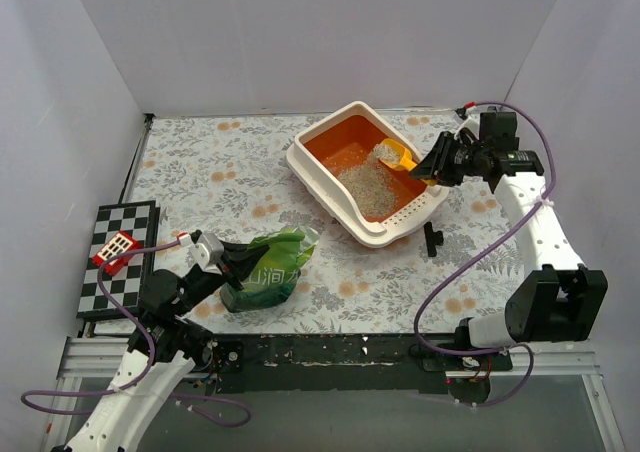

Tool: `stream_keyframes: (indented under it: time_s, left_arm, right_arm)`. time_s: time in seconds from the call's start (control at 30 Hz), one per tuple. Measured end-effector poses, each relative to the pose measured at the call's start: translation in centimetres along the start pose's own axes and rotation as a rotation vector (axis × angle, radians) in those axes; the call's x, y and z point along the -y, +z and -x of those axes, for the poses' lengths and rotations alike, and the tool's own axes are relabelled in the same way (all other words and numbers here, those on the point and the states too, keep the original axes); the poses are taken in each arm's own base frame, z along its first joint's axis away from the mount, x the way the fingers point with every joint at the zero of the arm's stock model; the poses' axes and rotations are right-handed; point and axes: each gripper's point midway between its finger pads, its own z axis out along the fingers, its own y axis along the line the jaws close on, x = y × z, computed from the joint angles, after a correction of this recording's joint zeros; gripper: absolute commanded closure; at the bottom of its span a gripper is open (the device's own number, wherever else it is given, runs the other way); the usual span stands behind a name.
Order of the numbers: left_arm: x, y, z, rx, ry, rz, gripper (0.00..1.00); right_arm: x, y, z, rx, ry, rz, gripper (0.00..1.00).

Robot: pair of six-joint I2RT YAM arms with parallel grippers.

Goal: Fill the litter box with clean litter

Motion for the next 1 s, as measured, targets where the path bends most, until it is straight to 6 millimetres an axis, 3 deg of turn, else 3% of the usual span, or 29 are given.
stream_keyframes:
  time_s: [0.13, 0.37, 0.53, 0.77, 1.0]
  left_arm:
    - [0.0, 0.0, 0.0, 0.0, 0.0, 0.0, 1.0]
    - [0.0, 0.0, 0.0, 0.0, 0.0, 0.0, 1.0]
    - [0.0, 0.0, 0.0, 0.0, 0.0, 0.001, 1.0]
    - [0.0, 0.0, -0.1, -0.003, -0.002, 0.001, 1.0]
    - [-0.1, 0.2, -0.3, -0.012, -0.005, 0.003, 1.0]
  right_arm:
    - [0.5, -0.2, -0.6, -0.037, -0.1, -0.122, 0.99]
    - [-1.6, 0.6, -2.9, -0.141, -0.374, -0.288, 0.99]
    - [-1.4, 0.5, -4.1, -0.167, -0.547, -0.456, 0.99]
    - [0.8, -1.1, -3.2, -0.134, -0.652, -0.653, 0.99]
    - [0.4, -1.8, -3.0, -0.117, -0.677, -0.648, 0.99]
